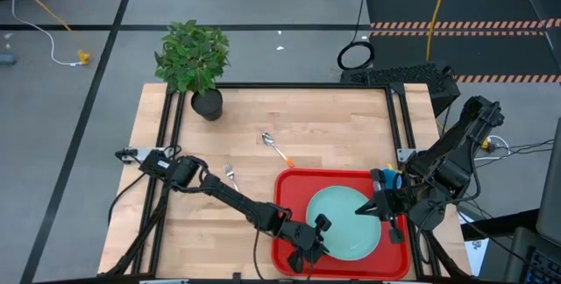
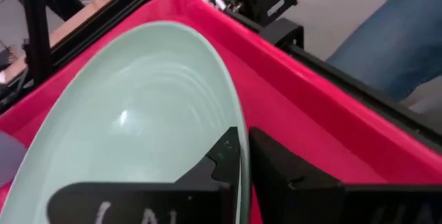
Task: Pick and place plate/cup/fork/spoon on tray
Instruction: Put the light blue plate on the red serving tray
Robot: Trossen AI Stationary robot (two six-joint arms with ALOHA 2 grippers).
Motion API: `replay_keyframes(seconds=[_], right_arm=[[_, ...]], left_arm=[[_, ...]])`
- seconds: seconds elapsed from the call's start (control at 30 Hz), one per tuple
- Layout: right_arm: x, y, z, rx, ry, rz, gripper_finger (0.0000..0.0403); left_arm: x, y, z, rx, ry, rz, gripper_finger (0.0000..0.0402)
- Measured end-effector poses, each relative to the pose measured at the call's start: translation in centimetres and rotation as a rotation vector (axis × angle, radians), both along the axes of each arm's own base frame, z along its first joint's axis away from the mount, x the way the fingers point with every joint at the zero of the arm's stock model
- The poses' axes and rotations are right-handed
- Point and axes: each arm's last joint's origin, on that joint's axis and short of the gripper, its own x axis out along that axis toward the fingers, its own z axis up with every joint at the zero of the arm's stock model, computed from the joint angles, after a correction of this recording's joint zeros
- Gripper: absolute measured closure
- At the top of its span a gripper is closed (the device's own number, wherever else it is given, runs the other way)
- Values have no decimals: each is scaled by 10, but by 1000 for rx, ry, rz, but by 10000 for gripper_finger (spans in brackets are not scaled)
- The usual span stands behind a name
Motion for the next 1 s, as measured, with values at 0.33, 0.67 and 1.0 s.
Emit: replay_keyframes(seconds=[0.33,0.67,1.0], right_arm=[[0,0,0,2,0,-1,403],[0,0,0,1,0,-1,403],[0,0,0,1,1,-1,403]], left_arm=[[5,4,-15,-41,24,-15,370],[5,2,-14,-75,17,5,277],[-31,0,46,36,149,164,260]])
